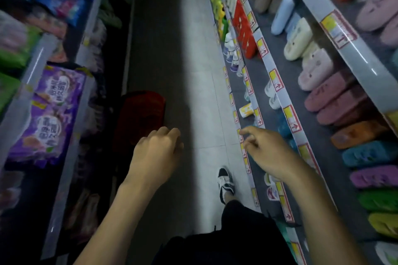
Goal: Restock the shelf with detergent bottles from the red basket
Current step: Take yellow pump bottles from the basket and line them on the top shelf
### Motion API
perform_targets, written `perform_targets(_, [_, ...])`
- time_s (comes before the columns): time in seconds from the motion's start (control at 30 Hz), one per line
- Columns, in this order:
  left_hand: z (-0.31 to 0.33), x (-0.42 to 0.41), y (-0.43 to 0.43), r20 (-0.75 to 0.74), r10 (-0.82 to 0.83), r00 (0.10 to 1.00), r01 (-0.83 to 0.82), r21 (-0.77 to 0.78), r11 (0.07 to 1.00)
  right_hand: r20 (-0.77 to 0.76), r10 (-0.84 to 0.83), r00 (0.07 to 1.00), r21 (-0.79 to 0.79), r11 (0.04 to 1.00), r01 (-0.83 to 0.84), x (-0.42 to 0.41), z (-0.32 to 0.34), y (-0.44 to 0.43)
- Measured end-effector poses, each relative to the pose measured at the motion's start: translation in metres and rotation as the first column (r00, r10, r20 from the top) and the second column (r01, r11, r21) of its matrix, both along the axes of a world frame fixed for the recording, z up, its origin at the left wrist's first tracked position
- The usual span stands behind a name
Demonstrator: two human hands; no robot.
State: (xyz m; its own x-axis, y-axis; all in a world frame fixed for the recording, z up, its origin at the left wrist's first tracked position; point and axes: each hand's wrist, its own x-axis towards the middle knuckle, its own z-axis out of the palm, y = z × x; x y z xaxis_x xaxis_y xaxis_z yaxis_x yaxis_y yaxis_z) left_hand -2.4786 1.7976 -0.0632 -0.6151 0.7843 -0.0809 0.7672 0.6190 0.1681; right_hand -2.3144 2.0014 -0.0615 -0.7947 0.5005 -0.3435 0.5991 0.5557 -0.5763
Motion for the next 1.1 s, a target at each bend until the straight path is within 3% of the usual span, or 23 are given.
perform_targets(0.13, [0.006, -0.048, 0.067, 0.043, 0.045, 0.998, -0.043, -0.043, 0.998, 0.046, 0.082, 0.996, -0.015, 0.997, -0.081, -0.073, -0.008, 0.070])
perform_targets(0.23, [0.012, -0.081, 0.097, 0.108, 0.118, 0.987, -0.120, 0.019, 0.993, 0.049, 0.191, 0.980, -0.004, 0.981, -0.191, -0.135, -0.003, 0.107])
perform_targets(0.37, [0.010, -0.120, 0.098, 0.112, 0.231, 0.966, -0.243, 0.105, 0.964, -0.051, 0.295, 0.954, -0.043, 0.954, -0.297, -0.219, 0.003, 0.129])
perform_targets(0.47, [0.000, -0.149, 0.080, 0.116, 0.396, 0.911, -0.406, 0.085, 0.910, -0.039, 0.416, 0.908, -0.054, 0.907, -0.418, -0.277, -0.004, 0.129])
perform_targets(0.6, [-0.025, -0.194, 0.054, 0.123, 0.609, 0.783, -0.617, 0.042, 0.786, 0.000, 0.601, 0.800, -0.069, 0.798, -0.599, -0.361, -0.017, 0.115])
perform_targets(0.77, [-0.051, -0.247, 0.030, 0.198, 0.756, 0.624, -0.777, 0.053, 0.628, 0.059, 0.755, 0.652, -0.065, 0.655, -0.753, -0.454, -0.023, 0.086])
perform_targets(0.97, [-0.084, -0.293, 0.009, 0.329, 0.846, 0.420, -0.890, -0.032, 0.455, 0.167, 0.864, 0.476, -0.132, 0.498, -0.857, -0.545, -0.035, 0.059])
perform_targets(1.1, [-0.122, -0.307, -0.003, 0.421, 0.879, 0.224, -0.944, -0.131, 0.303, 0.257, 0.912, 0.318, -0.187, 0.370, -0.910, -0.597, -0.062, 0.036])
